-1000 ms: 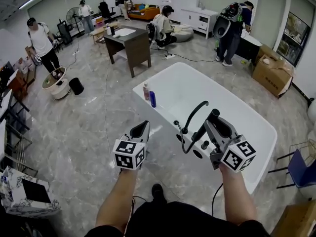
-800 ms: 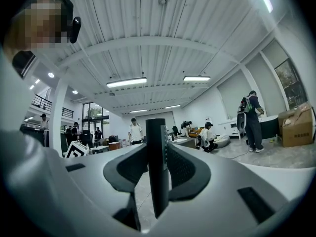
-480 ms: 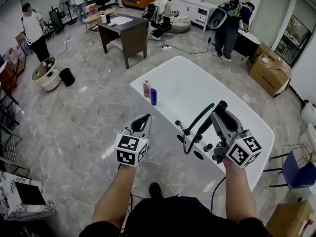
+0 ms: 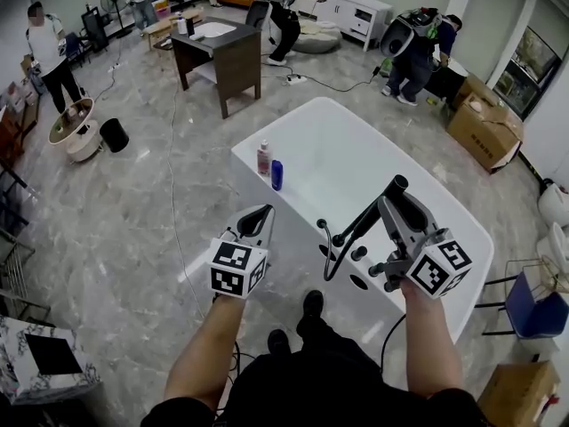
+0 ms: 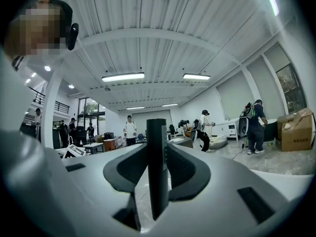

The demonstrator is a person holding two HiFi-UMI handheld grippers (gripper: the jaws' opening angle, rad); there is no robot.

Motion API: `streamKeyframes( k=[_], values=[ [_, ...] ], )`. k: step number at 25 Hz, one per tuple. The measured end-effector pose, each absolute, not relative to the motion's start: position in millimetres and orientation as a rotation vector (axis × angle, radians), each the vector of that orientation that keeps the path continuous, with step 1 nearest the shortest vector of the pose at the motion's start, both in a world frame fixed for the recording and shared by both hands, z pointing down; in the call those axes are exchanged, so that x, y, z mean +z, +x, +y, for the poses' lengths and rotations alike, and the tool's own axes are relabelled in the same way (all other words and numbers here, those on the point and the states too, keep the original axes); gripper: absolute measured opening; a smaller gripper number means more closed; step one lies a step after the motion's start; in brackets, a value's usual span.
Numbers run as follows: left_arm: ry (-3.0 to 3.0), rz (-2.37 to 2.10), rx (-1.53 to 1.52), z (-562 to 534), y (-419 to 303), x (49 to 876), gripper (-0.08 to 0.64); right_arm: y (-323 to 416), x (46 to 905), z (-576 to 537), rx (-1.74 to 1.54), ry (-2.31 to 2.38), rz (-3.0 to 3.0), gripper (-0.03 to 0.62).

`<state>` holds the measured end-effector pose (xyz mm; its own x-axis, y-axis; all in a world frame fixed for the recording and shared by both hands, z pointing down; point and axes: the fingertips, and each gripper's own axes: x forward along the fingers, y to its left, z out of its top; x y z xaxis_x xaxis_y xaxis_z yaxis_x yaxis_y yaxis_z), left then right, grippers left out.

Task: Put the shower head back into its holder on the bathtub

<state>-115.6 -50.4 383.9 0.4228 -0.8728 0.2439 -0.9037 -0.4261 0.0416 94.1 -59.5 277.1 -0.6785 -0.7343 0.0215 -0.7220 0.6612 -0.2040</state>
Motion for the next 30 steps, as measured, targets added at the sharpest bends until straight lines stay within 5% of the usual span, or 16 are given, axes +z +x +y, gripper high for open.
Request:
streamKeyframes(
  k=[30],
  values=[
    [2.468, -1.563, 0.4, -258.1, -106.7, 409.9, 0.015, 80.1, 243.4, -233.1, -0.236, -1.013, 2.809, 0.133]
  ],
)
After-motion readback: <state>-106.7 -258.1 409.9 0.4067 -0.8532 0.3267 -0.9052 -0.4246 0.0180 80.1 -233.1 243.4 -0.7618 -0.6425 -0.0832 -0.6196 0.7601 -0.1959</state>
